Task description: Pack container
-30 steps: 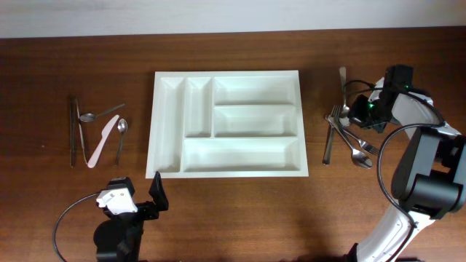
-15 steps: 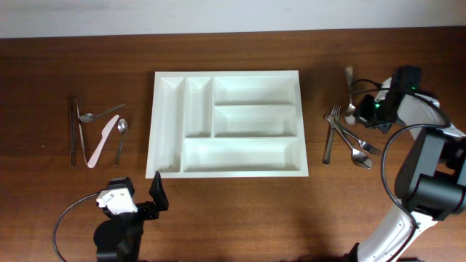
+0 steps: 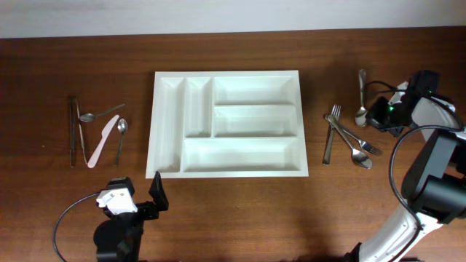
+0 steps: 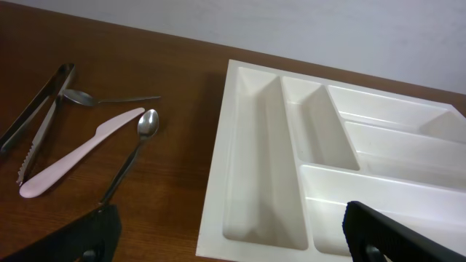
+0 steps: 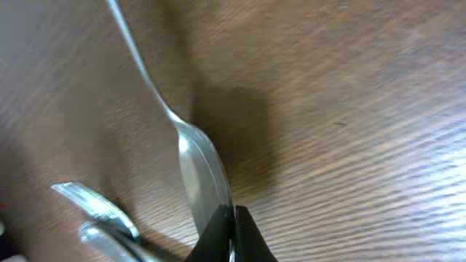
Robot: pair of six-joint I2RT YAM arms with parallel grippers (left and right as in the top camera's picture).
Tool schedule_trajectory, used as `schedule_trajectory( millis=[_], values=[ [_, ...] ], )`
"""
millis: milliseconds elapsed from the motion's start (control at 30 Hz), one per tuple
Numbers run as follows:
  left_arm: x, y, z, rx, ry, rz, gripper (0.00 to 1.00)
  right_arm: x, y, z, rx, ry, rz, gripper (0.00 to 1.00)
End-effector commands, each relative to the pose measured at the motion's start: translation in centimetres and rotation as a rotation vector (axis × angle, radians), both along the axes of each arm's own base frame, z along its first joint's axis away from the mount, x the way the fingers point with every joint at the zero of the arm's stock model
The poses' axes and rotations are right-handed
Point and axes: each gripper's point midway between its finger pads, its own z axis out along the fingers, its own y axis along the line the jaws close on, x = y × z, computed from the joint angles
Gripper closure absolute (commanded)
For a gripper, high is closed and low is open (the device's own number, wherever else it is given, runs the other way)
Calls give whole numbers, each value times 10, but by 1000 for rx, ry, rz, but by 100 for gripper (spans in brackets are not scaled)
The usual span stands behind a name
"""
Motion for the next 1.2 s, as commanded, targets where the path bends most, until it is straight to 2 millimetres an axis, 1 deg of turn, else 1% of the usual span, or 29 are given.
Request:
schedule_trajectory(
  millis=[0, 33, 100, 167, 233, 567, 900, 1067, 1167],
  values=[
    [0, 1, -1, 16, -1, -1, 1, 21, 12, 19, -7, -75, 100, 96],
    [0, 1, -1, 16, -1, -1, 1, 27, 15, 29, -8, -104, 124, 96],
    [0, 1, -1, 16, -1, -1, 1, 34, 16, 42, -13, -139, 143, 96],
    [0, 1, -1, 16, -1, -1, 1, 37, 14, 48, -20, -154, 143, 96],
    [0, 1, -1, 16, -1, -1, 1, 39, 14, 49, -24, -159, 142, 96],
    [0, 1, -1, 16, -1, -1, 1, 33, 11, 46, -41, -129, 133, 96],
    [0, 1, -1, 16, -1, -1, 1, 15, 3, 26, -75, -33, 79, 96],
    [0, 1, -1, 16, -1, -1, 1, 3, -7, 15, -118, 33, 9, 96],
    [0, 1, -1, 16, -1, -1, 1, -2, -12, 12, -136, 64, -22, 96]
  ],
)
